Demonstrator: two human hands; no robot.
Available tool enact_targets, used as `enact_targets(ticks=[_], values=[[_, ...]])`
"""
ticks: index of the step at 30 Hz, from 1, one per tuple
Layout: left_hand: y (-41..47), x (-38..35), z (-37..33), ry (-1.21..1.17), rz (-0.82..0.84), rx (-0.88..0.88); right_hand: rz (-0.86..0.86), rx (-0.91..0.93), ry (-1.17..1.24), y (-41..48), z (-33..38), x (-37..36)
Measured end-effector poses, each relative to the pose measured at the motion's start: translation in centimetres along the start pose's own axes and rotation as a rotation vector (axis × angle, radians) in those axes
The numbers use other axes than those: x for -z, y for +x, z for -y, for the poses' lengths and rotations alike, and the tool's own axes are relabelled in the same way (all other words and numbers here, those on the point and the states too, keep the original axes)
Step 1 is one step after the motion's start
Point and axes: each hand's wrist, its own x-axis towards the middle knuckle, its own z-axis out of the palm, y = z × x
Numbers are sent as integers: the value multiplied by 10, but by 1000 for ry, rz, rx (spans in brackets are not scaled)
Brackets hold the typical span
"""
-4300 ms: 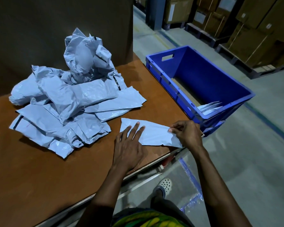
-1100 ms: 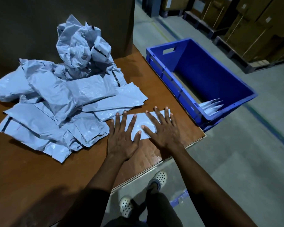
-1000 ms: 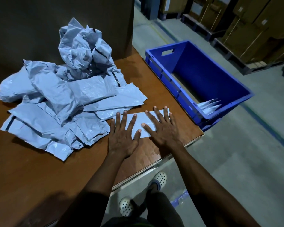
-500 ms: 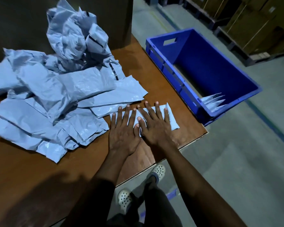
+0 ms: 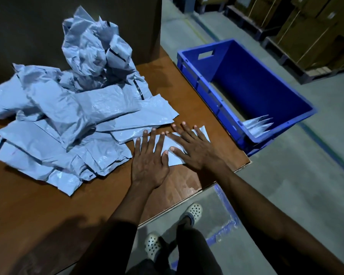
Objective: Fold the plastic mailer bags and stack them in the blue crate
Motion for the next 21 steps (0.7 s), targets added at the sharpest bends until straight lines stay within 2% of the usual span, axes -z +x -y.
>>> enact_targets(ticks=[10, 13, 16, 18, 21], values=[[0, 1, 0, -25, 18, -4, -4, -12, 51, 3, -1, 1], [-1, 13, -1, -106, -11, -7, -220, -3, 218, -10, 2, 5], [-16, 23, -1, -287, -198, -87, -487, -64, 357, -46, 1, 2], [-33, 27, -2, -300, -252, -171, -546, -60, 312, -69, -4, -2], [-49, 29, -2, -286, -194, -191, -495, -18, 188, -79, -7, -6]])
